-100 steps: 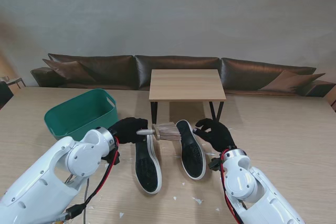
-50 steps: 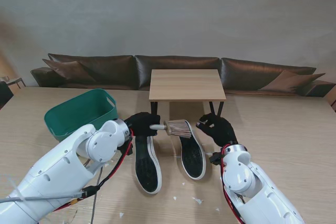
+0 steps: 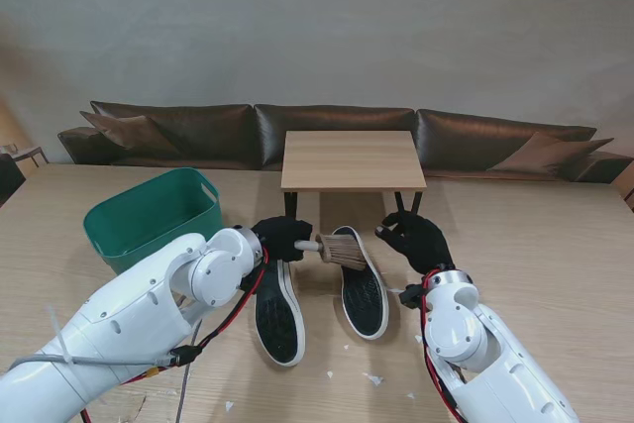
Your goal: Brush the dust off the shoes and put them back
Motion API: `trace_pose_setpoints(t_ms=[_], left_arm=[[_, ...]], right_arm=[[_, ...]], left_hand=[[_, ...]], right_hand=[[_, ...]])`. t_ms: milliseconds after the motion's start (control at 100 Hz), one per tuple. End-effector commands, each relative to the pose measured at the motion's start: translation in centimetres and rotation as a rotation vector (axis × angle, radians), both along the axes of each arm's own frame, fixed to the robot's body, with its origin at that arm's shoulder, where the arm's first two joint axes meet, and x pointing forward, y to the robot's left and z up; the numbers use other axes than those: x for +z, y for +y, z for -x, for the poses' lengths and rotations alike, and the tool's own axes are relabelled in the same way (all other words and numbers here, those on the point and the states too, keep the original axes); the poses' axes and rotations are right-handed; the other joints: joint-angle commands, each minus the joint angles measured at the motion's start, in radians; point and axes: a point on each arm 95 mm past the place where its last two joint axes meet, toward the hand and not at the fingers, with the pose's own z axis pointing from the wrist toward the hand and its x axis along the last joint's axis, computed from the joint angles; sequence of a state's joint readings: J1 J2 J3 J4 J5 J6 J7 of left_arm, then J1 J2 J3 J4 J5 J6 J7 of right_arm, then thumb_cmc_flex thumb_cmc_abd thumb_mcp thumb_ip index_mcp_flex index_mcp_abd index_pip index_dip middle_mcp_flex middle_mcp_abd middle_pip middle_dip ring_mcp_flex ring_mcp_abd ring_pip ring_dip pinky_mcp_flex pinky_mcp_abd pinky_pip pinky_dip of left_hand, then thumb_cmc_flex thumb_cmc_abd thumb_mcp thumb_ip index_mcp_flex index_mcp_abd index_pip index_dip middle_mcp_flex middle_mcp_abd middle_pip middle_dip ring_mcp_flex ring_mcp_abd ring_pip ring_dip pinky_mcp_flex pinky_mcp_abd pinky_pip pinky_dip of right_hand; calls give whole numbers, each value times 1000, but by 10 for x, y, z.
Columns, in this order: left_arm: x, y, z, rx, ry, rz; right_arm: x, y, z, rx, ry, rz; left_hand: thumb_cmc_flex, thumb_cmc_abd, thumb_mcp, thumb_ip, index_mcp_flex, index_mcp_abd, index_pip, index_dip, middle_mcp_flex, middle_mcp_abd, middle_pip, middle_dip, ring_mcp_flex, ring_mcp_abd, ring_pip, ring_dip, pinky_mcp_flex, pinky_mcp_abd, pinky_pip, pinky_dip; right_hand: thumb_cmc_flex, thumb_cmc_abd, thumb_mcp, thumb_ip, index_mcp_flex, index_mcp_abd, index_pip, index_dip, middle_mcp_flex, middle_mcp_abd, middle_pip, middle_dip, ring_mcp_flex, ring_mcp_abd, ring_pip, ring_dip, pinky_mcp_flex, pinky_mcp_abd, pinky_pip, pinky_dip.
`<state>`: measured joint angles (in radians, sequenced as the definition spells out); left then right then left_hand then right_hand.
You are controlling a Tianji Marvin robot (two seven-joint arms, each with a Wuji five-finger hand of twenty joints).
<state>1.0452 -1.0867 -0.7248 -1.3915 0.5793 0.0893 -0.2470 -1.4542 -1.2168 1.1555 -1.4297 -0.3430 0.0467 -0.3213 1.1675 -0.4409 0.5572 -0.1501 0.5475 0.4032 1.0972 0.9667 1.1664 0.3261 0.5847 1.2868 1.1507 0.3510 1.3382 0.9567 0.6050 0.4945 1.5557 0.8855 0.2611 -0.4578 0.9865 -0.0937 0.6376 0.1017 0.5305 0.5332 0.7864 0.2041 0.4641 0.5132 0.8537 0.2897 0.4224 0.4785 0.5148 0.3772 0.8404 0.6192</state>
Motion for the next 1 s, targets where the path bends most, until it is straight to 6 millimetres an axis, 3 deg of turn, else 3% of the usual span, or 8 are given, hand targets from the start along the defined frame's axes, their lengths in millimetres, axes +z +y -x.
trace_pose_setpoints(t_ms=[0, 90, 640, 990], left_arm=[[1, -3, -2, -1, 8, -17], [-1, 0, -2, -8, 1, -60], [2, 11, 9, 11, -5, -126], [17, 14, 18, 3, -39, -132]], right_arm=[[-1, 3, 3, 16, 8, 1], [0, 3, 3, 17, 9, 0], [0, 3, 7, 28, 20, -1], [0, 4, 7, 31, 22, 0]], left_hand=[[75, 34, 86, 53, 44, -63, 67, 24, 37, 26, 23, -10, 54, 63, 25, -1, 0, -58, 13, -40], [67, 30, 89, 50, 40, -71, 72, 25, 37, 15, 33, -21, 58, 46, 26, -6, 6, -72, 22, -51], [64, 28, 95, 50, 42, -71, 74, 20, 36, 15, 38, -29, 60, 46, 25, -10, 7, -75, 27, -66], [63, 28, 94, 48, 40, -74, 76, 21, 36, 10, 39, -32, 59, 41, 23, -11, 7, -79, 28, -73]], right_hand=[[0, 18, 16, 22, -6, 8, 13, -9, 20, 18, 2, -4, 25, 7, 11, 5, -194, 24, 36, -13], [0, 18, 15, 21, -6, 7, 13, -9, 19, 20, 2, -4, 25, 5, 11, 5, -194, 23, 36, -13], [1, 21, 14, 22, -4, 9, 13, -9, 20, 20, 2, -4, 27, 8, 11, 6, -194, 23, 35, -14], [1, 22, 14, 22, -4, 9, 12, -9, 18, 20, 1, -4, 27, 6, 12, 6, -195, 24, 35, -13]])
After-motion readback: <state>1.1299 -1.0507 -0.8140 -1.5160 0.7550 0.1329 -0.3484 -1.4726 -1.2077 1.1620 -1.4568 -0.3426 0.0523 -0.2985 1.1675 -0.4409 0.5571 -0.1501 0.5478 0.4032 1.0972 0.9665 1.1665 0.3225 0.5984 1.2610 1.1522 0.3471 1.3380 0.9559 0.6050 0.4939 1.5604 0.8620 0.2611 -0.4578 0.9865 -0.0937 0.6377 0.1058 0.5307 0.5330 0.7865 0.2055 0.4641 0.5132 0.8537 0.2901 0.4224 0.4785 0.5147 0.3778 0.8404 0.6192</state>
